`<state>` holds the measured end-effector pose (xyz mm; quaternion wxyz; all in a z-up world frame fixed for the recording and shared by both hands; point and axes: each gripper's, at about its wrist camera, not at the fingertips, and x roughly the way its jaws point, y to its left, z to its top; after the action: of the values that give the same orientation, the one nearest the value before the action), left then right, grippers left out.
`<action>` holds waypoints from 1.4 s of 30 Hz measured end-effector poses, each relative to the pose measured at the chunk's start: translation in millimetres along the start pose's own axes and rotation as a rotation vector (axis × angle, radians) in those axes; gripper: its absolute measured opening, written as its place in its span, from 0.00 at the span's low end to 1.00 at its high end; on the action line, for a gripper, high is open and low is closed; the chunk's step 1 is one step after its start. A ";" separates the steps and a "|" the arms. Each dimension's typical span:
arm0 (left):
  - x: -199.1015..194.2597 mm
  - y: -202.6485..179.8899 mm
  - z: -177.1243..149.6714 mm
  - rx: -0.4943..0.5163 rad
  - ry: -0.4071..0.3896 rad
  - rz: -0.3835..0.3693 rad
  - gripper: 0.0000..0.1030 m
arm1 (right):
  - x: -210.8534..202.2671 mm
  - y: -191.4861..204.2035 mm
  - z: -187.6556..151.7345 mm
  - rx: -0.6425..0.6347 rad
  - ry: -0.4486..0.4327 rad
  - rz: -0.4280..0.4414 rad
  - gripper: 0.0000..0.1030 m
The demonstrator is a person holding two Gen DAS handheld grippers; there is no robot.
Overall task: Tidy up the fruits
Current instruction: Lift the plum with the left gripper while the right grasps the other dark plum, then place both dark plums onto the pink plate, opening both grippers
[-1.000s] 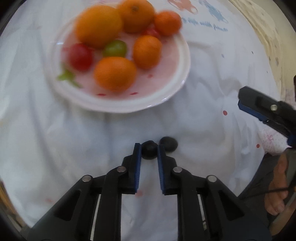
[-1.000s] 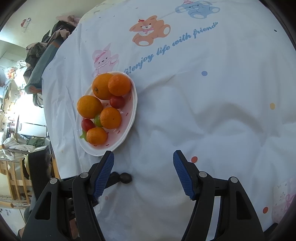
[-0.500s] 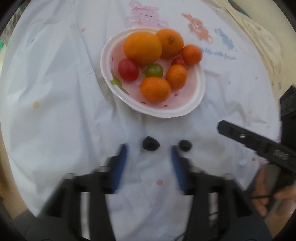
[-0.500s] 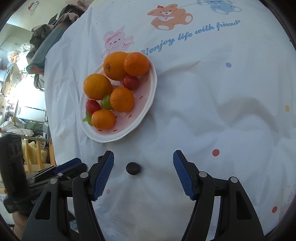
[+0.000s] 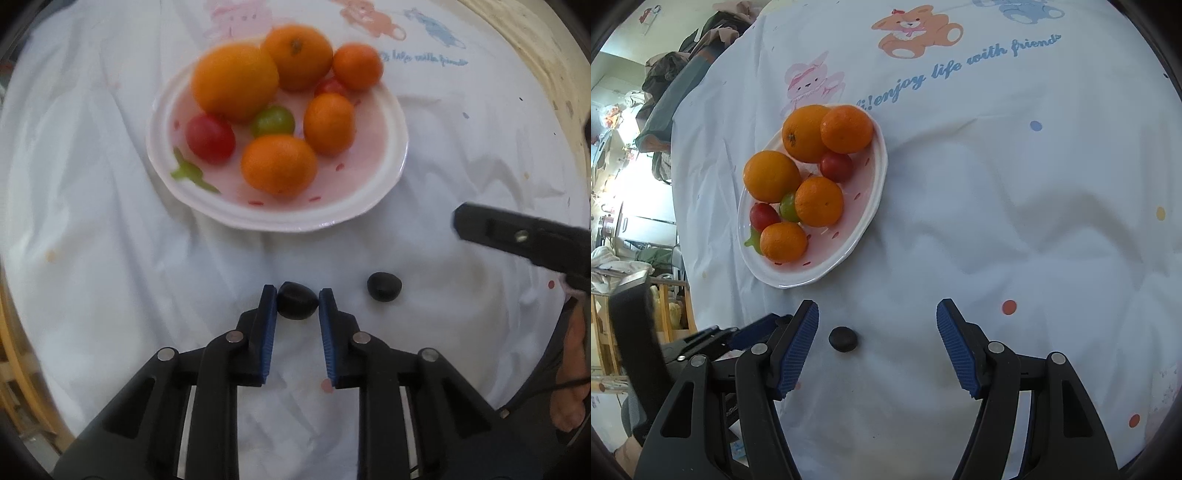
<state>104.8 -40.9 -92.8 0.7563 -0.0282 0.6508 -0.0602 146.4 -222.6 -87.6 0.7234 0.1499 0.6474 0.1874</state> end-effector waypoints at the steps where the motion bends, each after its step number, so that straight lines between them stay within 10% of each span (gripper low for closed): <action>1: -6.7 4.8 -0.8 -0.027 -0.014 -0.013 0.18 | 1.6 0.8 -0.5 -0.002 0.007 0.006 0.67; 8: -39.4 42.1 -11.5 -0.156 -0.083 -0.003 0.18 | 34.9 19.7 -8.8 -0.059 0.130 0.063 0.62; 17: -43.5 61.8 -11.5 -0.216 -0.107 0.005 0.18 | 68.3 60.6 -25.6 -0.274 0.137 -0.111 0.50; 21: -44.4 60.5 -10.2 -0.219 -0.111 0.005 0.19 | 68.4 66.9 -33.4 -0.357 0.097 -0.206 0.23; 35: -91.4 85.8 6.9 -0.302 -0.321 -0.039 0.19 | -20.8 23.6 -4.7 -0.158 -0.080 0.046 0.22; 42: -76.4 83.5 48.2 -0.292 -0.235 -0.099 0.19 | -37.4 42.1 43.6 -0.183 -0.211 0.068 0.22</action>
<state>145.8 49.9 -20.7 0.8112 -0.1764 0.5574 0.0015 183.0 -201.7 -30.2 0.7913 0.1240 0.5426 0.2531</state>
